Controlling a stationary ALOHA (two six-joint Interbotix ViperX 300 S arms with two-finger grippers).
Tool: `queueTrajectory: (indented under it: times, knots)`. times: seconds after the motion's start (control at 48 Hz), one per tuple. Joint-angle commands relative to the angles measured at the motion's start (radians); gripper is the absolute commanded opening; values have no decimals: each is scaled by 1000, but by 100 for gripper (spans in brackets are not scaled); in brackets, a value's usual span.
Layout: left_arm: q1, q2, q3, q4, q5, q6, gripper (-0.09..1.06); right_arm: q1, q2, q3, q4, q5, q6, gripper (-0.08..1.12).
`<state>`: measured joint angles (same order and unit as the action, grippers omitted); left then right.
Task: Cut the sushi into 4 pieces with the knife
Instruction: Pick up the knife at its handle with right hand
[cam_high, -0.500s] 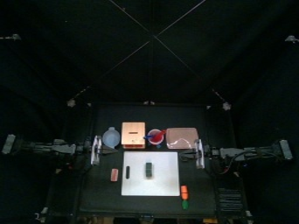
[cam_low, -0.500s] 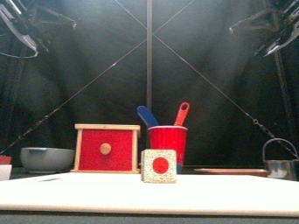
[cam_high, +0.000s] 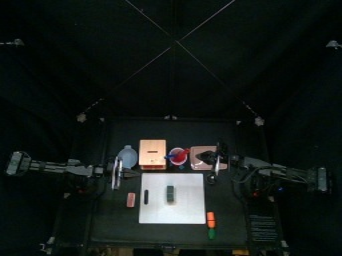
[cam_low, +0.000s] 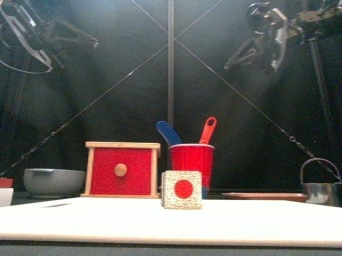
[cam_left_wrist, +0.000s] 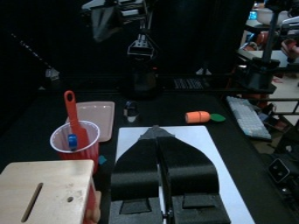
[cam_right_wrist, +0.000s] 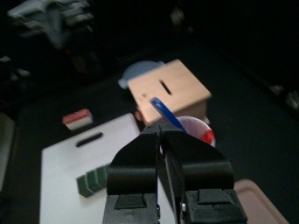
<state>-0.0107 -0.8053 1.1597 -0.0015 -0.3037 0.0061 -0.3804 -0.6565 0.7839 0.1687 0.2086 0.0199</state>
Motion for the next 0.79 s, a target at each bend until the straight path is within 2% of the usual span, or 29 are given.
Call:
queueTrajectory:
  times: [0.021, 0.104, 0.229, 0.396, 0.458, 0.792]
  knots:
    - [8, 6, -31, 3, -11, 0, 26, -75, 81, -140, 3, 161, -12, 21]
    - [11, 6, -31, 2, -11, 0, 28, -97, 152, -218, 0, 279, -20, 36]
    - [17, 6, -28, 0, -11, 0, 28, -129, 253, -328, -15, 443, -32, 65]
    - [18, 6, -20, 0, -11, -3, 28, -166, 362, -430, 20, 535, -107, 97]
    - [20, 6, -18, 0, -11, -3, 28, -175, 394, -457, 52, 558, -143, 101]
    - [25, 5, -6, 0, -9, -3, 28, -238, 580, -561, 242, 769, -331, 101]
